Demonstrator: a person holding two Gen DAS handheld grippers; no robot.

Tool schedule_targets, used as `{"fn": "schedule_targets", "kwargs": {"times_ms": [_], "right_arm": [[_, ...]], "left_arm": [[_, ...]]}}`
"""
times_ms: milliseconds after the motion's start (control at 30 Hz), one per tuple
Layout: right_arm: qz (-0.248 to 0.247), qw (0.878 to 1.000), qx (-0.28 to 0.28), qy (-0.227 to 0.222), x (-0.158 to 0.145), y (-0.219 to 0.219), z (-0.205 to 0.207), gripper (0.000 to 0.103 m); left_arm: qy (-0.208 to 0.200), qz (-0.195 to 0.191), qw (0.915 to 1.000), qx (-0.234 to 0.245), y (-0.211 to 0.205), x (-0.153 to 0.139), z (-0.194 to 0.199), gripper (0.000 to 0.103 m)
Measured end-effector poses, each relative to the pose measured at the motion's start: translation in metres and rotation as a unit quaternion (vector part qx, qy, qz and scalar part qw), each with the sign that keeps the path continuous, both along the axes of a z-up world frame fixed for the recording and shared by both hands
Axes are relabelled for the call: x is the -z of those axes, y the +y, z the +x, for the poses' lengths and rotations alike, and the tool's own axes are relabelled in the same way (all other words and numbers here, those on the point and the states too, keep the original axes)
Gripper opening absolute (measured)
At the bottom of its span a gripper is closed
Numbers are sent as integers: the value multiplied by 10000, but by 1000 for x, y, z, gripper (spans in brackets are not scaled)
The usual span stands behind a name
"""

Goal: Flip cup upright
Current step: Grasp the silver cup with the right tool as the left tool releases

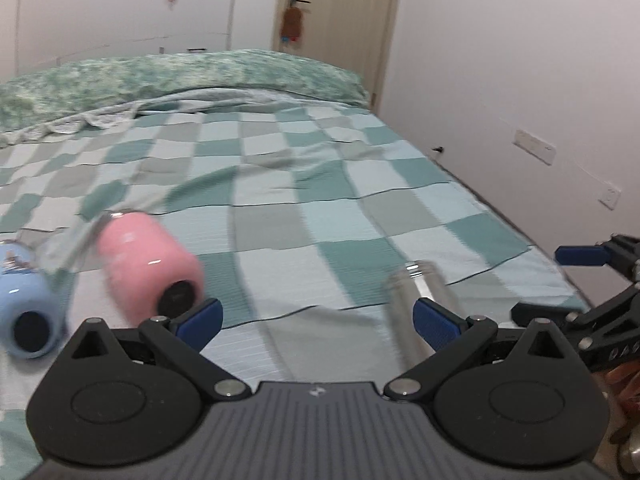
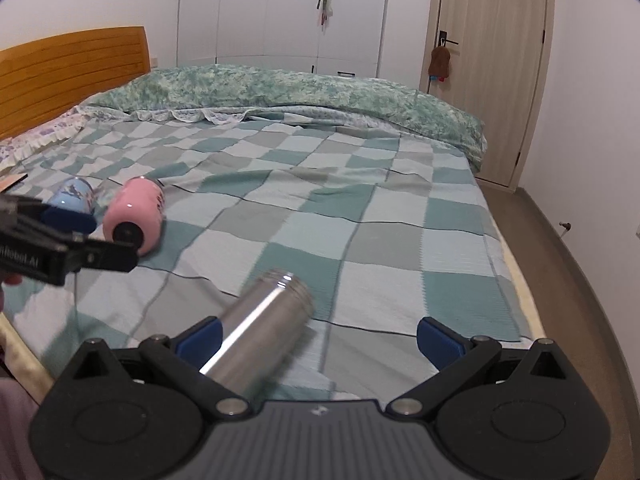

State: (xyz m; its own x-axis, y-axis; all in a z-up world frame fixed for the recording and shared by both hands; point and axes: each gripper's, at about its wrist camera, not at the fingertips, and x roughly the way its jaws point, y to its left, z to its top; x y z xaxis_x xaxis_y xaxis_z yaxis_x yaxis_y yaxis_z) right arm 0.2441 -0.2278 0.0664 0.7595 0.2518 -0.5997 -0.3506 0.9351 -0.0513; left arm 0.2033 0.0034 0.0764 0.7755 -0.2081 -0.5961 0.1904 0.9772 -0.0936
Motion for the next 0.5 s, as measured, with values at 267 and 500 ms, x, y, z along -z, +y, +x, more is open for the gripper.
{"fn": "schedule_targets", "kwargs": {"times_ms": [267, 500], "right_arm": [[-16, 9996, 94, 265, 6, 41, 19, 103], [77, 9971, 316, 684, 20, 60, 44, 103]], "left_arm": [[-31, 138, 9999, -98, 41, 15, -2, 103], [-61, 286, 9996, -64, 60, 28, 5, 103]]}}
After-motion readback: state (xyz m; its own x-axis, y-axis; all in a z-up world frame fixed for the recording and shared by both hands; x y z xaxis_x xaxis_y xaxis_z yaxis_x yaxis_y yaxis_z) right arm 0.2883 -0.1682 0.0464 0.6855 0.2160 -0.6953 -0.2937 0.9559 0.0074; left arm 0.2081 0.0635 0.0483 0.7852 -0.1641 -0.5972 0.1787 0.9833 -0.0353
